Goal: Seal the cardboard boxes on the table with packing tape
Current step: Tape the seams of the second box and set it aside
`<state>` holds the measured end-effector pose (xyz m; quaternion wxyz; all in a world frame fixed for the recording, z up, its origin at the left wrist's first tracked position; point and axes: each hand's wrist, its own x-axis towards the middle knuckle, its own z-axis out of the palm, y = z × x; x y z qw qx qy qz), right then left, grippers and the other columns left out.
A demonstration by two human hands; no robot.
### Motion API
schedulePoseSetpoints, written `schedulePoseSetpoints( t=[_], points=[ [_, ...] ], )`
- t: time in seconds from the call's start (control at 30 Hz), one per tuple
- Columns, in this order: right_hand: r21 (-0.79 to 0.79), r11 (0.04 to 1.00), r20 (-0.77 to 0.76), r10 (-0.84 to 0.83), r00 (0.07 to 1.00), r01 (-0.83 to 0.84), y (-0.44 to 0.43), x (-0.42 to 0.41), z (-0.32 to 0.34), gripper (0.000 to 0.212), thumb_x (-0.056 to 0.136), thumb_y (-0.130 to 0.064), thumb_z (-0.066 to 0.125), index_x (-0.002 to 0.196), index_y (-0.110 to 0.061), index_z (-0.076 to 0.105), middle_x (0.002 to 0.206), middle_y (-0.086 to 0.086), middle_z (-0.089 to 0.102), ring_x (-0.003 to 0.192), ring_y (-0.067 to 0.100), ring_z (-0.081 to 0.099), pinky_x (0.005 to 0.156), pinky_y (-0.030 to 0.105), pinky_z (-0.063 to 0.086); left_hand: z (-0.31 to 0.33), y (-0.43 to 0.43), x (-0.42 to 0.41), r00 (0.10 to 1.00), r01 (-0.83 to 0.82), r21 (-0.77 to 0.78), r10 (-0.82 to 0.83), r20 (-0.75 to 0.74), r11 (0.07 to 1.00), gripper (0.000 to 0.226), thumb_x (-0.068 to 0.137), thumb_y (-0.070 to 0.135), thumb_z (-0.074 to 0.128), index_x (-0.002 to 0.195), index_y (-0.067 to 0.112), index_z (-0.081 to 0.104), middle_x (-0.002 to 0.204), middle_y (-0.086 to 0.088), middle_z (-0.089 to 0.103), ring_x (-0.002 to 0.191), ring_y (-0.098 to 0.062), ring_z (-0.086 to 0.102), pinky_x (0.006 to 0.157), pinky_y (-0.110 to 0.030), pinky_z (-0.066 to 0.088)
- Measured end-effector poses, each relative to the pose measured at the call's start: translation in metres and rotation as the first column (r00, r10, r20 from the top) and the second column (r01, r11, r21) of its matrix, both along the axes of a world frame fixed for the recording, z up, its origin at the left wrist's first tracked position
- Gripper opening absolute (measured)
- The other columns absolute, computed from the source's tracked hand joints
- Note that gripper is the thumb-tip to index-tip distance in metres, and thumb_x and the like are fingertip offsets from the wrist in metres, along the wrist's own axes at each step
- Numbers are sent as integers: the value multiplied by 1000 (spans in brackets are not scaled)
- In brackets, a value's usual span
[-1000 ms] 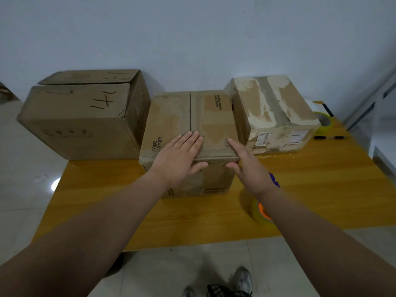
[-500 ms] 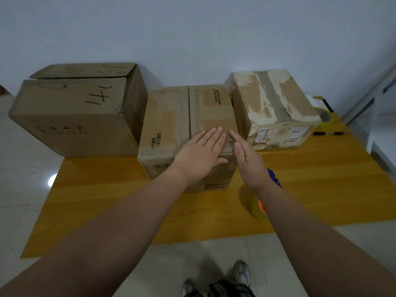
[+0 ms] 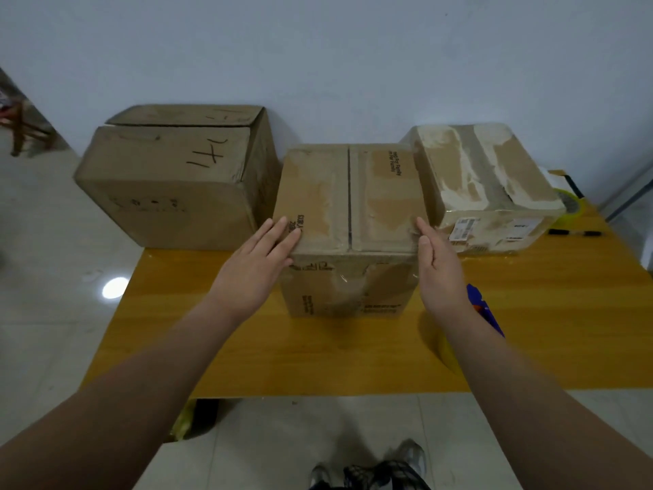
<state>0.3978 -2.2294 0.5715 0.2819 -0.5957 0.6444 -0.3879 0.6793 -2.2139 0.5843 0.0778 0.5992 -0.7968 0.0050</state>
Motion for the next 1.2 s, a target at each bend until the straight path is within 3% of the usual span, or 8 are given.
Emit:
schedulePoseSetpoints(
  t=[0.1,0.2,0.33,0.53,0.83,0.97,1.1,1.2],
  points=[
    [-20,1000,-486,1,874,-12,4,9,1,52,99,-51,20,148,-31,25,159,1,13,147,21,10,119,42,4,1,1,-8,997,24,-132,-34,-71,991,44,94,19,56,136,12,49,140,-11,48,130,-31,40,102,-43,42],
    [-142,965,-693,60,718,-219,-2,14,-4,55,97,-54,30,146,-30,31,155,4,25,144,26,22,117,45,-1,-2,-10,-14,978,63,-260,-112,-177,964,34,82,10,71,115,2,66,108,-13,63,106,-23,48,90,-35,48],
    [-192,949,-697,47,716,-250,-37,5,-3,47,89,-29,64,135,-26,54,142,11,49,135,30,42,116,55,10,3,-44,-34,961,-14,-214,-46,-272,977,18,84,12,69,100,3,69,92,-7,57,93,-22,48,81,-33,46],
    [-3,953,-754,196,627,-302,-111,-19,17,54,97,-31,47,149,-33,29,158,3,24,147,22,15,120,43,-3,24,-119,-69,952,-139,-52,119,-283,989,8,93,23,55,94,15,56,96,5,42,93,-11,38,84,-25,38],
    [48,957,-776,215,593,-285,-176,-24,40,60,96,-1,40,148,-27,27,155,3,26,145,22,17,120,44,7,38,-170,-82,941,-199,10,194,-276,980,12,96,17,46,101,17,57,103,2,50,93,-12,45,81,-28,45],
    [-8,977,-765,130,630,-212,-177,-5,41,51,92,-8,46,141,-22,39,150,6,36,143,24,23,120,45,9,44,-173,-71,942,-167,-28,151,-300,986,14,96,19,46,102,19,58,102,4,54,92,-11,48,77,-26,45],
    [-154,884,-702,217,678,-441,-157,49,37,40,84,-10,61,124,-14,60,136,12,54,133,29,42,117,45,13,46,-160,-34,947,-135,-94,100,-307,986,17,97,22,46,107,21,59,105,6,55,97,-9,49,81,-23,43],
    [-162,845,-594,329,734,-509,-147,114,39,37,91,-18,57,128,-20,57,141,6,49,137,21,37,119,42,10,48,-154,13,943,-146,-134,97,-318,980,20,97,25,46,110,19,60,110,5,56,102,-11,49,88,-25,43]
  ],
)
